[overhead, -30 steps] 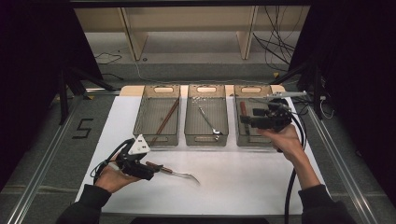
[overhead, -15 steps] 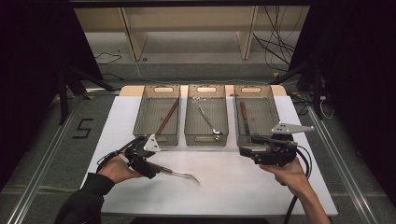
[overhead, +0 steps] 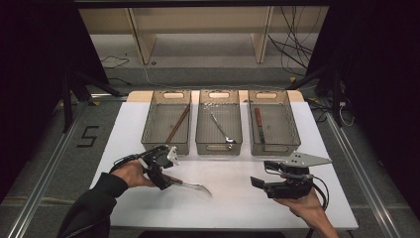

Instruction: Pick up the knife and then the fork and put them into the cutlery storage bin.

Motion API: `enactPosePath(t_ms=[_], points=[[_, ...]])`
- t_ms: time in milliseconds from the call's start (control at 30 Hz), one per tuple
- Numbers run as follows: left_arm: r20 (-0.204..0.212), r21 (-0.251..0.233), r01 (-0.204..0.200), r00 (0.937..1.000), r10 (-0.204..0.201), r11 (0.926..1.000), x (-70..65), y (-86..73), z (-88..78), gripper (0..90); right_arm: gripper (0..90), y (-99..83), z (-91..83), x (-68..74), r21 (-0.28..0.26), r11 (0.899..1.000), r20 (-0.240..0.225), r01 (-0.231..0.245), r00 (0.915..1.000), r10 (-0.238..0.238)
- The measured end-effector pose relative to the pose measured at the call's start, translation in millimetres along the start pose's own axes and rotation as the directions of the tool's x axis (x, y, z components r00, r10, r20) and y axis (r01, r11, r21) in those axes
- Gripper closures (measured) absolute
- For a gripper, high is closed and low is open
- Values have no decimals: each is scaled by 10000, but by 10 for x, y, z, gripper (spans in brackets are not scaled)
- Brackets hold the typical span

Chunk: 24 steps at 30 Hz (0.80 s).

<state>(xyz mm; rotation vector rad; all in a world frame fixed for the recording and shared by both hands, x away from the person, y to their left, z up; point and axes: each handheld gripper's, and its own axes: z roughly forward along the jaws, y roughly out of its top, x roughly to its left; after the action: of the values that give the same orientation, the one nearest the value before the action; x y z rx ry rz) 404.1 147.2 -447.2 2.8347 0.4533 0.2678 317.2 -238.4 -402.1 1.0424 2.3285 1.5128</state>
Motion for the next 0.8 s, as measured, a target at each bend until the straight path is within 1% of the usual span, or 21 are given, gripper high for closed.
enactPosePath(t_ms=[33,100,167,233,367,500,533,567,633,733,800], points=[[88,113,-137,9999,136,9998,6,10,10,255,220,-9,1,0,38,10000,-4,17,10000,-17],[112,300,-278,9996,275,9992,10,24,35,283,222,-21,4,-5,26,10000,-12,-33,10000,33],[215,389,-285,9994,277,9988,13,28,57,310,225,-26,9,-8,15,10000,17,-20,10000,19],[362,360,-370,9987,357,9987,18,25,74,364,227,-27,9,-4,28,10000,37,-25,10000,25],[678,528,-584,9962,548,9969,32,18,116,449,231,-26,12,0,77,10000,30,-21,10000,21],[830,765,-790,9939,726,9939,39,24,149,512,234,-29,16,-4,88,10000,57,-25,10000,24],[924,787,-815,9930,742,9936,42,30,153,520,234,-29,17,-6,89,10000,64,-38,10000,38],[958,785,-788,9929,711,9938,39,36,154,534,234,-30,17,-9,101,9999,55,-35,10000,35],[915,886,-904,9924,823,9920,39,50,150,570,234,-32,19,-14,112,9999,70,-33,10000,32],[1013,1069,-1033,9905,925,9889,41,64,149,633,235,-34,16,-23,119,9999,85,-55,9999,54],[1059,1073,-1145,9890,1031,9876,32,65,151,648,236,-35,12,-26,107,9999,100,-81,9999,80]])
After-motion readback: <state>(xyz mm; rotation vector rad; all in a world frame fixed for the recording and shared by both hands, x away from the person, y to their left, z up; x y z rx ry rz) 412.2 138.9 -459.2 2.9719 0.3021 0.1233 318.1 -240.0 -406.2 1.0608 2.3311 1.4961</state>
